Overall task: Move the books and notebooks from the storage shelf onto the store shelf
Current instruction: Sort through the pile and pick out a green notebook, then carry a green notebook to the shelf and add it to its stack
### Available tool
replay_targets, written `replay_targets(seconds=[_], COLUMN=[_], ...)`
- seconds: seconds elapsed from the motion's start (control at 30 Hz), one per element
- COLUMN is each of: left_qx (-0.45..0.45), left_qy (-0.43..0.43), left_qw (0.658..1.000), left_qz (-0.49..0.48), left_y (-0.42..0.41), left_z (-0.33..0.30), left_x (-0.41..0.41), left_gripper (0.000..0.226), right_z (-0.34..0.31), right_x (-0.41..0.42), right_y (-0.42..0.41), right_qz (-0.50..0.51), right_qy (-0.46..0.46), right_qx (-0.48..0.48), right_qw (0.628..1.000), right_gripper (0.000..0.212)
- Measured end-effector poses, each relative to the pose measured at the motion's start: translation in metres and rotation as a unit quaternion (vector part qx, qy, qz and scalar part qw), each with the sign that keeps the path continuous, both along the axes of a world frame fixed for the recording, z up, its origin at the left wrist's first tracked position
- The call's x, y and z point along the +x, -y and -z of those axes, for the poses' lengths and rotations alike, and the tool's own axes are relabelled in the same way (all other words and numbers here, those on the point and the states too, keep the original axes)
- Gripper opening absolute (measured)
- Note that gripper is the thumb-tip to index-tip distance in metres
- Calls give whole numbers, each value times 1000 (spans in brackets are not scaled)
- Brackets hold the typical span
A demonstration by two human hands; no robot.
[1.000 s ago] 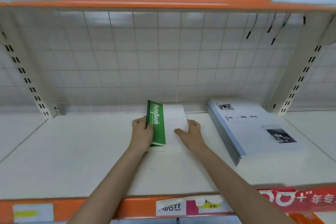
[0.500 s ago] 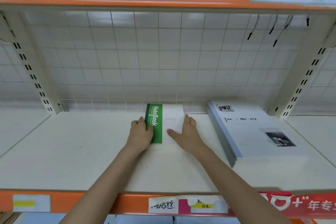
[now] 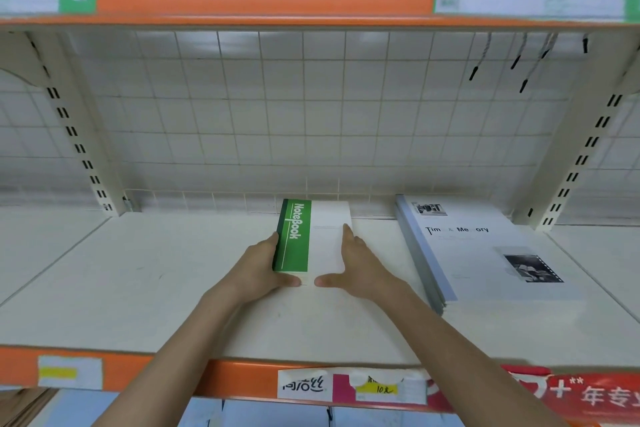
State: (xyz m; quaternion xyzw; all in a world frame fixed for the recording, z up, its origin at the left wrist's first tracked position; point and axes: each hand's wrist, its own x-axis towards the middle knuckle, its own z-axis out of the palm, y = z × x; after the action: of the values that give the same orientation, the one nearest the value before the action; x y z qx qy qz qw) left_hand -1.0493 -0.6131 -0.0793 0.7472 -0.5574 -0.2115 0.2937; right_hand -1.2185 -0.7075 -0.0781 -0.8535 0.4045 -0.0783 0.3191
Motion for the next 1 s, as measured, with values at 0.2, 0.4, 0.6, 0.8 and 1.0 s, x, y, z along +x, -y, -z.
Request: replay_targets(seconds=[0.2,0.4,0.6,0.8,1.0], left_qx=[-5,5,78,103,122], left_qy=[27,112,174,204,205], left_qw=[1000,994,978,961,949], left_qz=[-10,-9,-79,-153,-208], left_y=[-2,-17,-48,-87,-131], left_z=[-5,-13,-19,-30,-30], left_x=[-5,-4,20,54,97], left_gripper=[65,74,105,99,99], right_z=[-1,-13,-17,-20,-23], right_x=[-2,6,42,92,146], right_y=[-2,-14,-28,-55,-92], right_qz=[-3,-58,-121,-188,-247], right_qy=[-3,-31,-42,-39,-37], right_qx=[-10,-134,-159,-151,-118], right_qw=[1000,989,979,970,961], right_gripper=[130,121,113,110,104])
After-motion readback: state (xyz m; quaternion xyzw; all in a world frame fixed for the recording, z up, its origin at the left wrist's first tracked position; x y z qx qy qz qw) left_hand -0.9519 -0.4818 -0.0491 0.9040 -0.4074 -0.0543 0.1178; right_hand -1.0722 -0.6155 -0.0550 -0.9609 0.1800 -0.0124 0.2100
